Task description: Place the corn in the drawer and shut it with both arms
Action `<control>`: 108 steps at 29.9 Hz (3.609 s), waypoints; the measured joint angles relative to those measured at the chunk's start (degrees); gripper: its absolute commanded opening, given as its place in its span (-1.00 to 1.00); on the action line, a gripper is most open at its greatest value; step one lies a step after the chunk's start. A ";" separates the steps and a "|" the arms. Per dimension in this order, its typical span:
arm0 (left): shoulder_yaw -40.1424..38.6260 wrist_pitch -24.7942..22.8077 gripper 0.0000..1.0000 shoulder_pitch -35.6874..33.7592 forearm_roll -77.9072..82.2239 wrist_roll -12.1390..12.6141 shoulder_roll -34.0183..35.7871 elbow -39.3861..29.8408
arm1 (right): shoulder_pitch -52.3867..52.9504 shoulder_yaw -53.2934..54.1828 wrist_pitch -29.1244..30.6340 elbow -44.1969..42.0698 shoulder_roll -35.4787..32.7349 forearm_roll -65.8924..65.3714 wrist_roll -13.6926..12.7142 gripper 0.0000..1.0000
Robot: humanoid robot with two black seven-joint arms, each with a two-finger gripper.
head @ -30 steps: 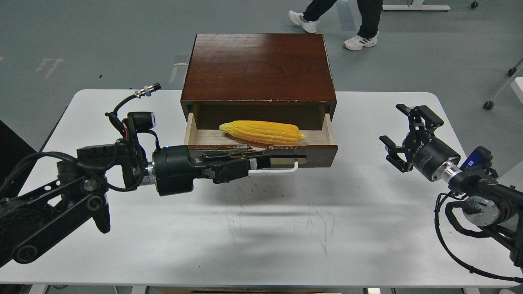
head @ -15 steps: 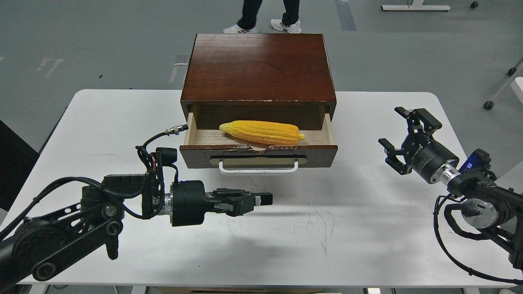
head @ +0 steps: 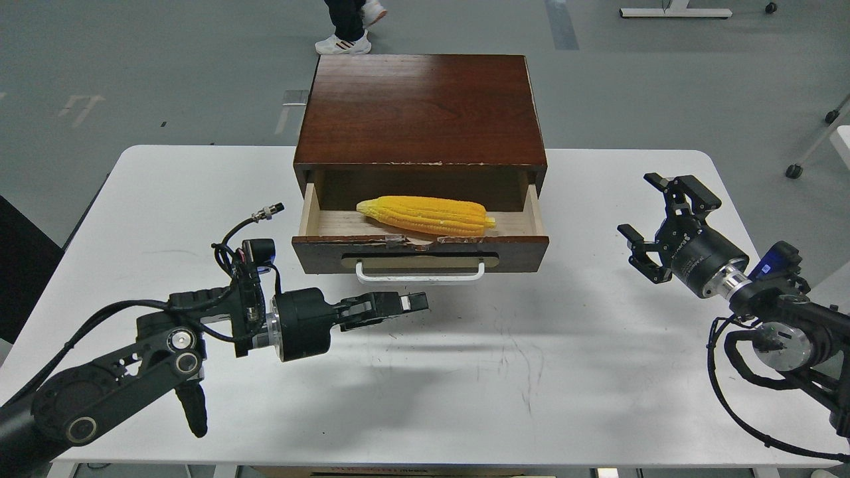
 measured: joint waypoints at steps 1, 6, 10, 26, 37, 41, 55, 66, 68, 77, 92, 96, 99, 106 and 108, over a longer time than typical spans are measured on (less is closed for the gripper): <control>-0.06 0.01 -1.00 -0.01 -0.12 0.09 0.01 0.04 | 0.00 0.02 0.00 0.00 0.00 0.00 0.00 0.95; -0.17 0.11 -1.00 -0.06 -0.28 0.45 -0.11 0.46 | 0.01 0.03 0.01 0.00 0.00 0.00 0.00 0.95; -0.31 0.50 -1.00 -0.06 -0.36 0.52 -0.13 0.73 | -0.07 0.03 0.01 0.00 0.00 0.00 0.00 0.95; -1.30 3.47 -1.00 -0.17 -4.10 0.60 -0.31 3.05 | -1.29 -0.04 0.00 0.01 -0.05 0.00 0.00 0.95; -1.50 6.53 -1.00 -0.52 -4.24 1.97 -2.26 5.46 | -1.32 0.04 -0.17 0.00 -0.05 0.00 0.00 0.95; -1.50 6.93 -1.00 -0.97 -4.24 2.23 -2.79 6.43 | -1.32 0.12 -0.18 0.00 -0.13 0.00 0.00 0.95; -3.14 8.45 -1.00 -1.73 -4.27 3.14 -5.62 10.82 | -1.62 0.04 -0.24 0.00 -0.06 0.00 0.00 0.95; -3.19 11.25 -1.00 -3.12 -5.50 3.36 -6.35 12.48 | -2.20 0.03 -0.27 0.00 -0.05 0.00 0.00 0.95; -3.16 11.58 -1.00 -3.30 -5.71 3.67 -6.44 12.85 | -2.30 0.03 -0.27 0.00 -0.05 0.00 0.00 0.95; -3.09 12.89 -1.00 -4.02 -5.80 4.21 -7.54 14.03 | -2.54 0.03 -0.27 0.00 -0.13 0.00 0.00 0.95; -3.00 13.45 -1.00 -4.58 -7.49 5.13 -8.09 14.67 | -2.56 0.04 -0.27 0.00 -0.15 0.00 0.00 0.95; -3.06 13.54 -1.00 -4.85 -7.56 5.17 -8.12 14.77 | -2.84 0.04 -0.34 0.00 -0.13 0.00 0.00 0.95; -3.09 13.84 -1.00 -4.88 -7.60 5.17 -8.13 14.83 | -2.90 0.04 -0.35 0.00 -0.13 0.00 0.00 0.95; -2.68 13.70 -1.00 -4.78 -9.29 5.17 -6.95 14.18 | -2.93 0.04 -0.36 0.00 -0.13 0.00 0.00 0.95; -2.27 12.74 -1.00 -4.28 -9.84 5.17 -5.69 13.30 | -2.93 0.05 -0.36 0.00 -0.14 0.00 0.00 0.95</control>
